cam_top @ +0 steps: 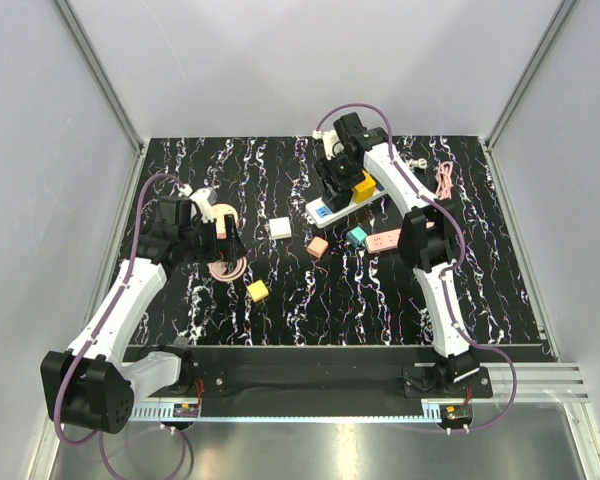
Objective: Insert the plug
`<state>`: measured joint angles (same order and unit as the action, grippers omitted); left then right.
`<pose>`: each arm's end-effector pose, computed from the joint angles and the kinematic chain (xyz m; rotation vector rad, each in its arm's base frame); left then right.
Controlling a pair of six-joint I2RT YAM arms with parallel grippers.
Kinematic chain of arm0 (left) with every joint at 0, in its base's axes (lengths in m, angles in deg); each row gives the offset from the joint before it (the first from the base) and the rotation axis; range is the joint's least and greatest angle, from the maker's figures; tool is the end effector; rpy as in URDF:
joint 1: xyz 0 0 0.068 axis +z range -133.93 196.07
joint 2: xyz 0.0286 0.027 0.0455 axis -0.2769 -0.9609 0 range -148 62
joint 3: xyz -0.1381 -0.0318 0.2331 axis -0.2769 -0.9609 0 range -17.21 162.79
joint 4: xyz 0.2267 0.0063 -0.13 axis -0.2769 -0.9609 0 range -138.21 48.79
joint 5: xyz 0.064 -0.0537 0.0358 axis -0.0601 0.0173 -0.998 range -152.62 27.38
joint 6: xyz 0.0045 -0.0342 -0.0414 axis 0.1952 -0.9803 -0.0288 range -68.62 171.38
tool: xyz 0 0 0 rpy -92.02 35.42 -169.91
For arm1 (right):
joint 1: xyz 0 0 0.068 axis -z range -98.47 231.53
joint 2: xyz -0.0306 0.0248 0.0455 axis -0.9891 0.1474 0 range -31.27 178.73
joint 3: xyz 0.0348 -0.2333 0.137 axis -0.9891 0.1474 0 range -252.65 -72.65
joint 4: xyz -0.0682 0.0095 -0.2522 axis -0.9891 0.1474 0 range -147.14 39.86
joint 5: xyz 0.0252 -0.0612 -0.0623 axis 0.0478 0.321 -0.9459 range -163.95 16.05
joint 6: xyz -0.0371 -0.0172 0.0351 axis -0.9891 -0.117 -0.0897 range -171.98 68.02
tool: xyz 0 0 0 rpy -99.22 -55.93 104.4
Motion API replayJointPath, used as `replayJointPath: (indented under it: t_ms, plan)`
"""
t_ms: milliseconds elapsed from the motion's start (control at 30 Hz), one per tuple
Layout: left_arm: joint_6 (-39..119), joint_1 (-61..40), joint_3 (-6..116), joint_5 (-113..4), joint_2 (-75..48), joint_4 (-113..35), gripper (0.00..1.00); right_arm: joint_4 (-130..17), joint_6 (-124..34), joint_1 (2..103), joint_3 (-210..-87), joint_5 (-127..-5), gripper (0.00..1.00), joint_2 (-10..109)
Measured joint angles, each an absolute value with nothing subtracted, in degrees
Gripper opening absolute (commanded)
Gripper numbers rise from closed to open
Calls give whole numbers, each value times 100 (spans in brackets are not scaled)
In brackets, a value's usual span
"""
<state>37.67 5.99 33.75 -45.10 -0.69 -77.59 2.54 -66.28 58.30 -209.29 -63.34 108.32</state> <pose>0.2177 -0.0496 0.2767 0.0664 2.4338 -0.5582 0.4742 0.2106 0.2352 -0.9143 2.5036 0.2973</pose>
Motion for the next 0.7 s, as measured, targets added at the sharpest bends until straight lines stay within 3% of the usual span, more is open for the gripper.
replayJointPath:
  t_ms: [700]
  plan:
    - [3767,548,3375,-4506,-69,-7759,99,254,-6538,5802,-20970,-6566,0,10830]
